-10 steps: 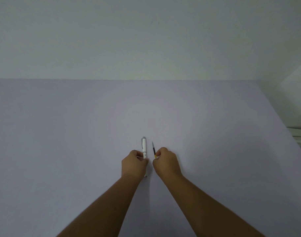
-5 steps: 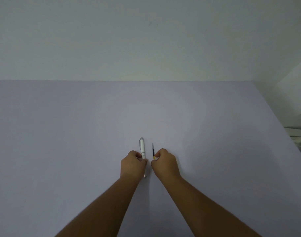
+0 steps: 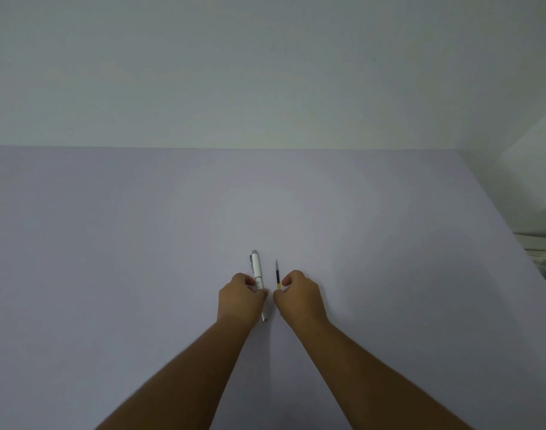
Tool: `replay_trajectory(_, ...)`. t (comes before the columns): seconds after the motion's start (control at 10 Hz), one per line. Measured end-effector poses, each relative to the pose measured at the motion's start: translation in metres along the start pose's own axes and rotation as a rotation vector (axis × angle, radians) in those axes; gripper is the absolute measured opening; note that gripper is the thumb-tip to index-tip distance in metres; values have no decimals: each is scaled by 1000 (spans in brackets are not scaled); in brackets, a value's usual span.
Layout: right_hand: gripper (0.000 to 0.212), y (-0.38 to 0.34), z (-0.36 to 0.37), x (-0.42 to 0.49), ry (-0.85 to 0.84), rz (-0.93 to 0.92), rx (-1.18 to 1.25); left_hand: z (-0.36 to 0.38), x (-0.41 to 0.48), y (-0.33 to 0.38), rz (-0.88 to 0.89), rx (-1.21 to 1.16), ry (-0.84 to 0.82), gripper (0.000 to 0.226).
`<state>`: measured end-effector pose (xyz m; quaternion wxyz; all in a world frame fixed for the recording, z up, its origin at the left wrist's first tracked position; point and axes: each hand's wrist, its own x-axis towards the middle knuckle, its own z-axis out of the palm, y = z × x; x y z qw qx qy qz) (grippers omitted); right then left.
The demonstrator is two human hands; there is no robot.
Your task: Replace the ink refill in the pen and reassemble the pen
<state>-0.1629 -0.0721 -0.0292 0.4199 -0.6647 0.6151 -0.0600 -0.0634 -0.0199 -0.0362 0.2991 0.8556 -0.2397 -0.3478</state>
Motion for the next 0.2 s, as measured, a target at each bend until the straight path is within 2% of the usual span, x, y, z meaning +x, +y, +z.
replay_trajectory(0.1,20,-2,-2,-2,-1,10,2,-3,-2,1,-4,2,-7,26)
replay_trajectory(0.2,25,-7,-9,1,82,-26,-31,-9,-4,6,6,-6,36,32)
